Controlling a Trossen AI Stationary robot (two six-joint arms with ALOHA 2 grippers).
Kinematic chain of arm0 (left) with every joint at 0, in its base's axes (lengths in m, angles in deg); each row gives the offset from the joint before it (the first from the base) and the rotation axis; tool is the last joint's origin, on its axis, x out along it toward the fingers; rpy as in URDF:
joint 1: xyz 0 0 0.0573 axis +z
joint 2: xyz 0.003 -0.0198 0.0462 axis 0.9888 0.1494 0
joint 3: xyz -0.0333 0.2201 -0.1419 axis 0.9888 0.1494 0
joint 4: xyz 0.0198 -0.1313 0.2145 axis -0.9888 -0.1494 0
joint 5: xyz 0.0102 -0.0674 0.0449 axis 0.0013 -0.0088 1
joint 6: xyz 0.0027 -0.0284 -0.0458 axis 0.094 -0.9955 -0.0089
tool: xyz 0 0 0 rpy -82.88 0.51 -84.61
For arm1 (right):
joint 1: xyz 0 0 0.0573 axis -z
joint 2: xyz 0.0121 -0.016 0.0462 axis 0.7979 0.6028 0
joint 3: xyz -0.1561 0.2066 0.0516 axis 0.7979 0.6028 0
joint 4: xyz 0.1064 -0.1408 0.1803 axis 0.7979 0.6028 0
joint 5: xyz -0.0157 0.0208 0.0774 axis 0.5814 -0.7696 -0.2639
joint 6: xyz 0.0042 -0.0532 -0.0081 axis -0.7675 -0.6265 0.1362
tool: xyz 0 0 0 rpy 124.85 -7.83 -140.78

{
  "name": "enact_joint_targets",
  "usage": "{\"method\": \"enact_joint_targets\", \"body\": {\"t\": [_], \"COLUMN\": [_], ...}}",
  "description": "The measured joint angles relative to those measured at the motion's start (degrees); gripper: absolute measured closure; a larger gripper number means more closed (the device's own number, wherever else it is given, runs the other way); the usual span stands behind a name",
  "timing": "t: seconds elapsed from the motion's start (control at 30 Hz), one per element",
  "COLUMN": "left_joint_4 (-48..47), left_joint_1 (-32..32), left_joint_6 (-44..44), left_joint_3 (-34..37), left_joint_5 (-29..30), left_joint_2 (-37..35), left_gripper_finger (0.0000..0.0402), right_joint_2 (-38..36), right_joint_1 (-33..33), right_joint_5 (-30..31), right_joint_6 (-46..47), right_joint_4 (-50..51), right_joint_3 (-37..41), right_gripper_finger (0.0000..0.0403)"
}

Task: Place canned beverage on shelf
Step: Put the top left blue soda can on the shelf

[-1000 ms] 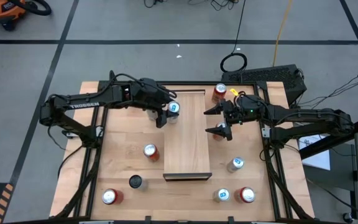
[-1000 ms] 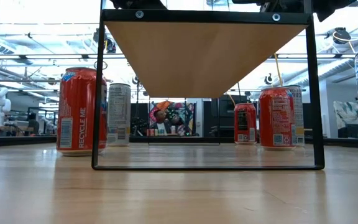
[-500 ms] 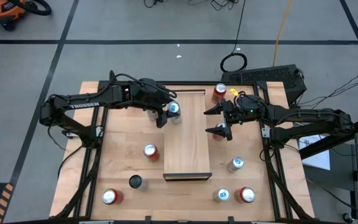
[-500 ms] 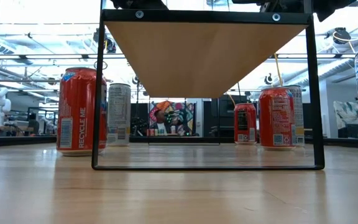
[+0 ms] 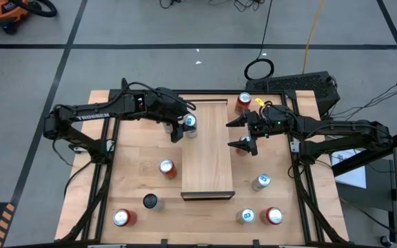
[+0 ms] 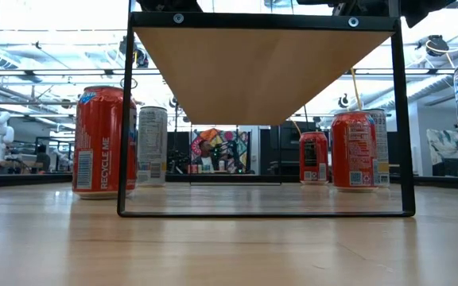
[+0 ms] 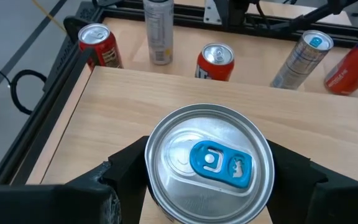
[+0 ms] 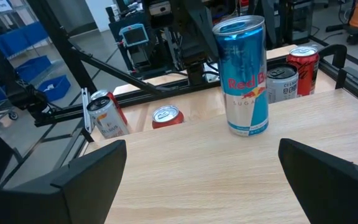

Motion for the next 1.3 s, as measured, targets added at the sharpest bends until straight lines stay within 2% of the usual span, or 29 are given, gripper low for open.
{"method": "enact_joint_targets", "body": {"t": [0.5,0.83,1.3], "left_joint_4": [-0.33,-1.52,-1.38], "left_joint_1": [0.0,-0.04,-0.42], "left_joint_6": [-1.01,-1.01,-2.51], "left_joint_3": [-0.11,-0.11,-0.09], "left_joint_5": [2.15,2.47,2.1], "left_joint_2": [0.11,0.24,-0.98], "left_gripper_finger": [0.0152,0.0107,0.0104], "right_joint_2": [0.0,0.0,0.0], "right_joint_1": [0.02,0.02,0.04], "right_joint_5": [0.0,0.0,0.0], "right_joint_6": [0.26,0.38,0.4], "right_joint_4": [0.0,0.0,0.0], "right_joint_3": [0.0,0.0,0.0], "right_gripper_finger": [0.0003,0.0003,0.0003]}}
